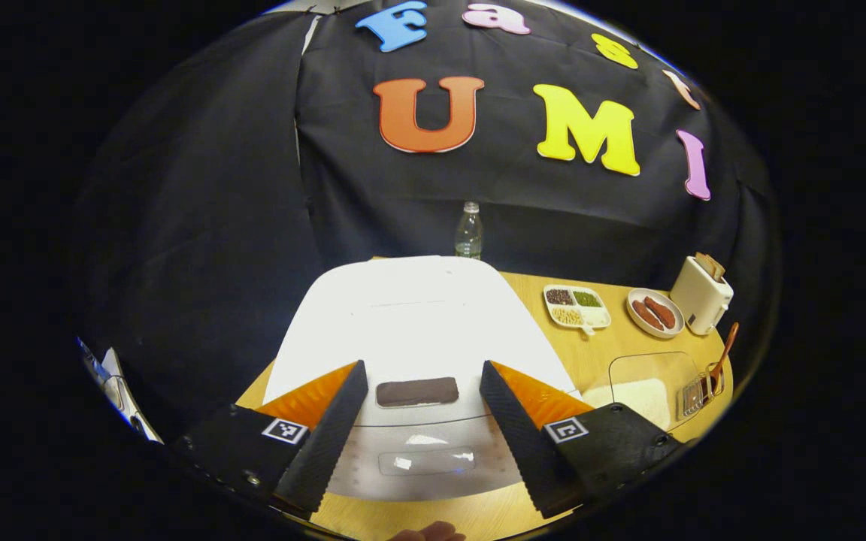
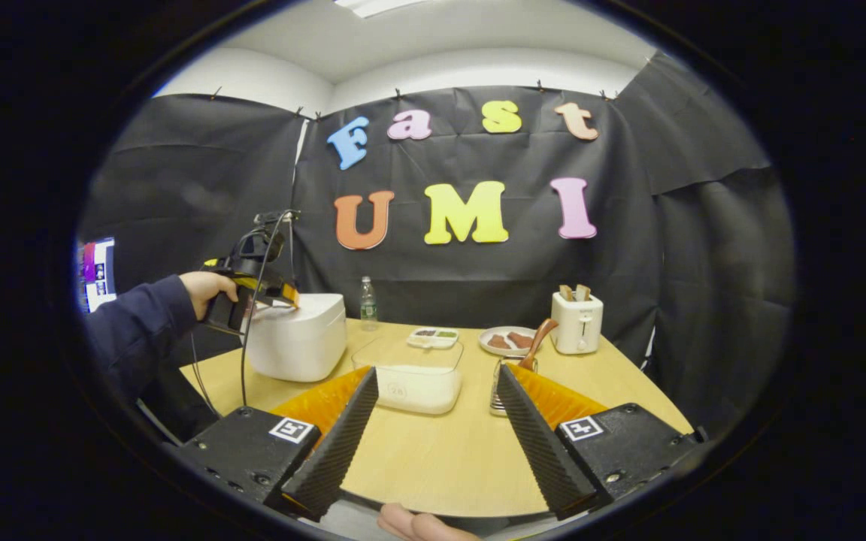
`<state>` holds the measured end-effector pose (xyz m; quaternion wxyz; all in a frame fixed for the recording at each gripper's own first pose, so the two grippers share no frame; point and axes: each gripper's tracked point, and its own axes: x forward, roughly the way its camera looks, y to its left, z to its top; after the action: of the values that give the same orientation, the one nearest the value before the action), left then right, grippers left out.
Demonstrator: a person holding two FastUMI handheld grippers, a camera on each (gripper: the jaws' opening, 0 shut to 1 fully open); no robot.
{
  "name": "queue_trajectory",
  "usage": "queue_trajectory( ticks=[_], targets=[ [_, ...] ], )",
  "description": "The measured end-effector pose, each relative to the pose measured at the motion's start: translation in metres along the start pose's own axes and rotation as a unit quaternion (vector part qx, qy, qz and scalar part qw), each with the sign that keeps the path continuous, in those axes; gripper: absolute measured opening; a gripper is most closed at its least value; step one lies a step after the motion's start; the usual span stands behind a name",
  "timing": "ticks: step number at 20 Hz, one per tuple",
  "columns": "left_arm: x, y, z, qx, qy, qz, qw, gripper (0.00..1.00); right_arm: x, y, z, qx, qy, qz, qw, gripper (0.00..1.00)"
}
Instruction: Close the left gripper, press the button to open the rice cooker; take a wooden spoon from the chopstick holder with the right hand, scoop a spoonful of rice and pour it into the rice cooker, then put the wooden spoon back into the chopstick holder.
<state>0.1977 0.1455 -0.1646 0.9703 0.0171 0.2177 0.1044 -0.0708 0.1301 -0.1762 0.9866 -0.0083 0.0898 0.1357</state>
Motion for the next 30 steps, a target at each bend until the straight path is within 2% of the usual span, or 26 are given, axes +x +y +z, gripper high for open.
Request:
queue_trajectory(
  ticks=[5, 8, 12, 18, 24, 27, 30],
  targets=[
    [-0.004, 0.000, 0.007, -0.011, -0.045, 0.012, 0.999, 0.98, -0.006, -0.011, 0.015, -0.018, -0.023, -0.028, 0.999, 1.00],
    [-0.022, -0.012, 0.019, -0.034, -0.059, -0.014, 0.998, 0.96, -0.008, -0.016, 0.025, -0.022, -0.036, -0.042, 0.998, 1.00],
    [-0.066, -0.021, 0.050, -0.026, -0.103, -0.030, 0.994, 0.95, -0.007, -0.027, 0.039, -0.006, -0.046, -0.053, 0.997, 1.00],
    [-0.163, -0.047, 0.077, -0.006, -0.180, -0.047, 0.983, 0.94, -0.017, -0.045, 0.074, 0.005, -0.069, -0.081, 0.994, 1.00],
    [-0.242, -0.054, 0.060, -0.020, -0.231, -0.051, 0.971, 0.94, -0.034, -0.053, 0.114, 0.003, -0.095, -0.102, 0.990, 1.00],
    [-0.273, -0.052, 0.044, -0.021, -0.253, -0.041, 0.966, 0.94, -0.040, -0.050, 0.121, 0.002, -0.103, -0.104, 0.989, 1.00],
    [-0.295, -0.064, 0.024, -0.017, -0.266, -0.050, 0.962, 0.94, -0.045, -0.045, 0.119, -0.004, -0.103, -0.100, 0.990, 1.00]
  ],
)
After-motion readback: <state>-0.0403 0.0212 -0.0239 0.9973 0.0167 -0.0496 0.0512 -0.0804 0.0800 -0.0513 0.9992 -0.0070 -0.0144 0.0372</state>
